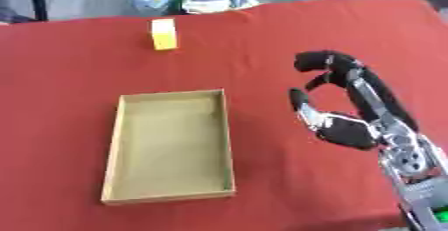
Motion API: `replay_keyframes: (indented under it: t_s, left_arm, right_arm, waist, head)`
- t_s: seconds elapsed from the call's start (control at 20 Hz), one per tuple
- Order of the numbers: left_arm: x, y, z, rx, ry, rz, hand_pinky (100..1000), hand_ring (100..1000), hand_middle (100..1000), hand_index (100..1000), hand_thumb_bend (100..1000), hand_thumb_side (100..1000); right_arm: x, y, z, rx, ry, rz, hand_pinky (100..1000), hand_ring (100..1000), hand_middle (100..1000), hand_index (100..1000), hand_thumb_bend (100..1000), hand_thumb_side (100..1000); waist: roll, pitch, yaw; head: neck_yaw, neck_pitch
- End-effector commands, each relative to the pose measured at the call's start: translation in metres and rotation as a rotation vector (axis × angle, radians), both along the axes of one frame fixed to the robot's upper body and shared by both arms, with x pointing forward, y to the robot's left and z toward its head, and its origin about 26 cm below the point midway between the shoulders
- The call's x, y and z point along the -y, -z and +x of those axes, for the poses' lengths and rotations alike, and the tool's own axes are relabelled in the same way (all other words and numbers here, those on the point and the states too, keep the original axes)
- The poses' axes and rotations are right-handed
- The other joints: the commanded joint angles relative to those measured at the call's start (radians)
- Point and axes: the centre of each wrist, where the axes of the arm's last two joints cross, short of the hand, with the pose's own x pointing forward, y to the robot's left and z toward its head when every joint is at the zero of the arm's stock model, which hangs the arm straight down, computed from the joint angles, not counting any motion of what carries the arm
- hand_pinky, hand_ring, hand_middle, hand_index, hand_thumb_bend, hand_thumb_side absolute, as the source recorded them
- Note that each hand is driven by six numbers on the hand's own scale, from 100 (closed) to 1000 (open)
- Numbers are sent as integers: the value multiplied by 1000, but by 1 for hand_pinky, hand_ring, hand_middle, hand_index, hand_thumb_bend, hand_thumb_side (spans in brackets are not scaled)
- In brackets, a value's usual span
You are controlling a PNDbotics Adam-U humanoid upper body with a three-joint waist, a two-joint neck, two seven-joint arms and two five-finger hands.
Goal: Pick up objects on the table and place them in the box.
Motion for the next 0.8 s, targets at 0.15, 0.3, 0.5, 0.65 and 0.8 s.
replay_keyframes:
  t_s: [0.15, 0.3, 0.5, 0.65, 0.8]
  left_arm:
    - [1, -8, 10, 16, -36, 52, 678, 590, 616, 747, 239, 560]
    - [3, -8, 16, 15, -50, 74, 678, 591, 616, 748, 242, 559]
    - [6, -9, 22, 16, -65, 99, 677, 590, 616, 748, 243, 558]
    - [8, -8, 28, 3, -82, 113, 676, 590, 616, 749, 245, 560]
    - [10, -6, 35, -8, -103, 137, 676, 590, 616, 750, 245, 561]
  right_arm:
    - [1, -12, -2, 39, -16, -17, 612, 780, 726, 845, 180, 413]
    - [0, -13, -2, 40, -19, -17, 612, 780, 726, 845, 179, 413]
    - [-1, -14, -2, 42, -27, -19, 613, 780, 726, 845, 178, 413]
    - [-2, -15, -2, 45, -37, -20, 613, 780, 726, 845, 176, 413]
    - [-3, -16, -1, 47, -45, -20, 613, 780, 726, 845, 175, 413]
  waist:
    - [2, -23, -8]
    - [5, -24, -15]
    - [7, -26, -28]
    - [8, -26, -44]
    - [9, -25, -56]
  head:
    - [6, 0]
    - [9, -3]
    - [12, -4]
    - [14, -10]
    - [17, -15]
